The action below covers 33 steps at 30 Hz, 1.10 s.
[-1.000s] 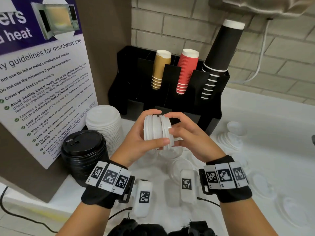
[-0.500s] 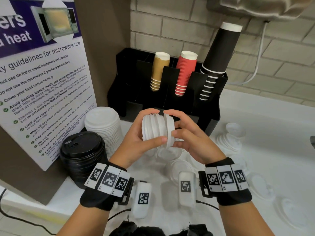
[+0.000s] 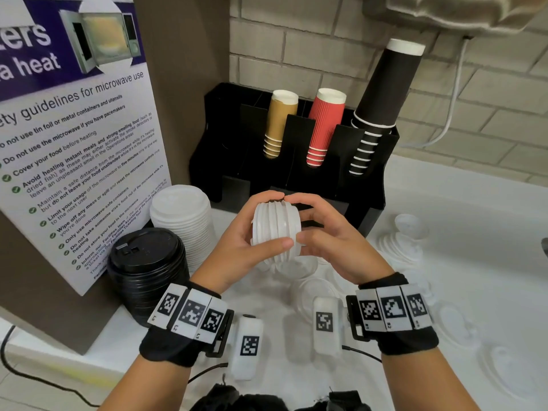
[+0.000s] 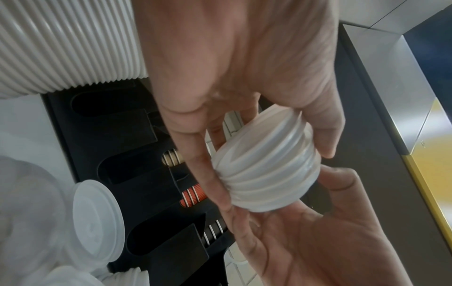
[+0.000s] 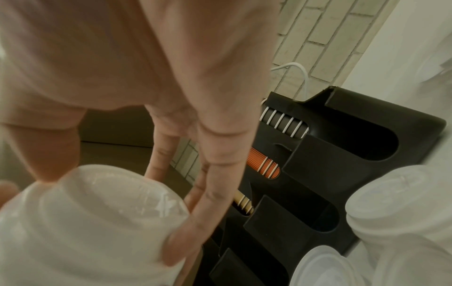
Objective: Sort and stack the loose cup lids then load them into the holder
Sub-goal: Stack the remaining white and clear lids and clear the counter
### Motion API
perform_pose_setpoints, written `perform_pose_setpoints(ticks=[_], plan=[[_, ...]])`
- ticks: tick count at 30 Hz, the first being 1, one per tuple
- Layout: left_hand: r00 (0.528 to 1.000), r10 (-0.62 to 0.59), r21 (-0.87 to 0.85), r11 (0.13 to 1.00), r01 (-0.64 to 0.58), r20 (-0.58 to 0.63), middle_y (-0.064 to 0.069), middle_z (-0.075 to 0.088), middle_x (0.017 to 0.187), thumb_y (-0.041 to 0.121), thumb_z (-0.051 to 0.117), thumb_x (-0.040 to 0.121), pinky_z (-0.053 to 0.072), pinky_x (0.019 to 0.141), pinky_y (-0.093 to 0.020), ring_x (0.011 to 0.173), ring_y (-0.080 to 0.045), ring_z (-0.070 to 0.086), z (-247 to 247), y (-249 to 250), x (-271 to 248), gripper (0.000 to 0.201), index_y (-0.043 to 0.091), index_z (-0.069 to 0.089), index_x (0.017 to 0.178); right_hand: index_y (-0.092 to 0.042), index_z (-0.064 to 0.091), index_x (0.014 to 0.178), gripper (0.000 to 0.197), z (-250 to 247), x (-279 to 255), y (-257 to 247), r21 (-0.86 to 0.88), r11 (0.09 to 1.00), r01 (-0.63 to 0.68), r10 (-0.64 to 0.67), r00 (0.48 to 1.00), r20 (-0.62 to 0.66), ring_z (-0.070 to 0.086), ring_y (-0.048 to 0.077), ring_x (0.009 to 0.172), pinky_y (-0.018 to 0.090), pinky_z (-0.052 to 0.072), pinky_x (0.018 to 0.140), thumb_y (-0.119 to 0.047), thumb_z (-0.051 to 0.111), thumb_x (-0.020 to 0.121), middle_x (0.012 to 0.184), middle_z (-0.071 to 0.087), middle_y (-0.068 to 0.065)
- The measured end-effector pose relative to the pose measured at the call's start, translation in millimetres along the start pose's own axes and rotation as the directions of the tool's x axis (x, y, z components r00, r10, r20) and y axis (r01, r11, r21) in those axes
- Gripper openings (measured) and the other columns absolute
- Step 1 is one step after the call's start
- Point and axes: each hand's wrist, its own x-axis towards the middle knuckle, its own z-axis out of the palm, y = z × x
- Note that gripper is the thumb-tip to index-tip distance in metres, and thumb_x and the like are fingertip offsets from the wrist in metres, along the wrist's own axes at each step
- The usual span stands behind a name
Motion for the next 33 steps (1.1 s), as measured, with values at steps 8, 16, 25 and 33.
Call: perform_pose_setpoints(ticks=[8, 16, 25, 33], plan=[[1.000, -0.024, 0.039, 0.999, 0.025, -0.002, 0.017, 0.055, 0.114, 0.039, 0.075, 0.068, 0.050, 0.084, -0.027, 0.108, -0.010, 0.056, -1.9, -2.1, -1.8, 0.066, 0.029, 0.049, 0.128, -0.027, 0.053, 0.120, 0.047, 3.0, 1.3, -1.4, -0.048, 0.999, -0.015, 0.015, 1.000, -0.012, 0.065, 0.032, 0.100, 0.047, 0.056, 0.086, -0.017, 0.064, 0.076, 0.120, 0.055, 0.015], [0.975, -0.099, -0.145, 0.987, 0.071, -0.197, -0.002, 0.049, 0.117, 0.040, 0.068, 0.064, 0.054, 0.083, -0.046, 0.107, -0.021, 0.053, -11.0, 0.5, 5.3, 0.056, 0.037, 0.051, 0.117, -0.027, 0.056, 0.118, 0.038, -22.5, 28.4, 7.3, -0.537, 0.833, -0.132, 0.092, 0.991, -0.100, 0.057, 0.016, 0.108, 0.023, 0.048, 0.087, -0.038, 0.069, 0.084, 0.116, 0.058, -0.004], [0.981, -0.089, -0.095, 0.993, 0.073, -0.173, 0.011, 0.054, 0.112, 0.041, 0.072, 0.064, 0.052, 0.078, -0.028, 0.103, -0.011, 0.057, -12.4, -12.2, 6.6, 0.057, 0.040, 0.051, 0.117, -0.029, 0.034, 0.131, 0.089, -0.8, 47.0, 45.1, -0.988, 0.135, -0.068, 0.449, 0.894, 0.000, 0.041, 0.021, 0.106, 0.036, 0.043, 0.078, -0.058, 0.079, 0.060, 0.119, 0.047, 0.002], [0.989, -0.048, -0.023, 0.999, 0.045, -0.141, 0.028, 0.056, 0.101, 0.042, 0.071, 0.066, 0.050, 0.075, -0.018, 0.094, 0.004, 0.057, -13.1, -10.8, 4.0, 0.056, 0.038, 0.049, 0.118, -0.026, 0.029, 0.137, 0.086, 6.0, 48.5, 37.3, -1.000, 0.023, 0.000, 0.445, 0.895, 0.011, 0.043, 0.028, 0.113, 0.038, 0.038, 0.090, -0.048, 0.076, 0.068, 0.124, 0.048, 0.005]])
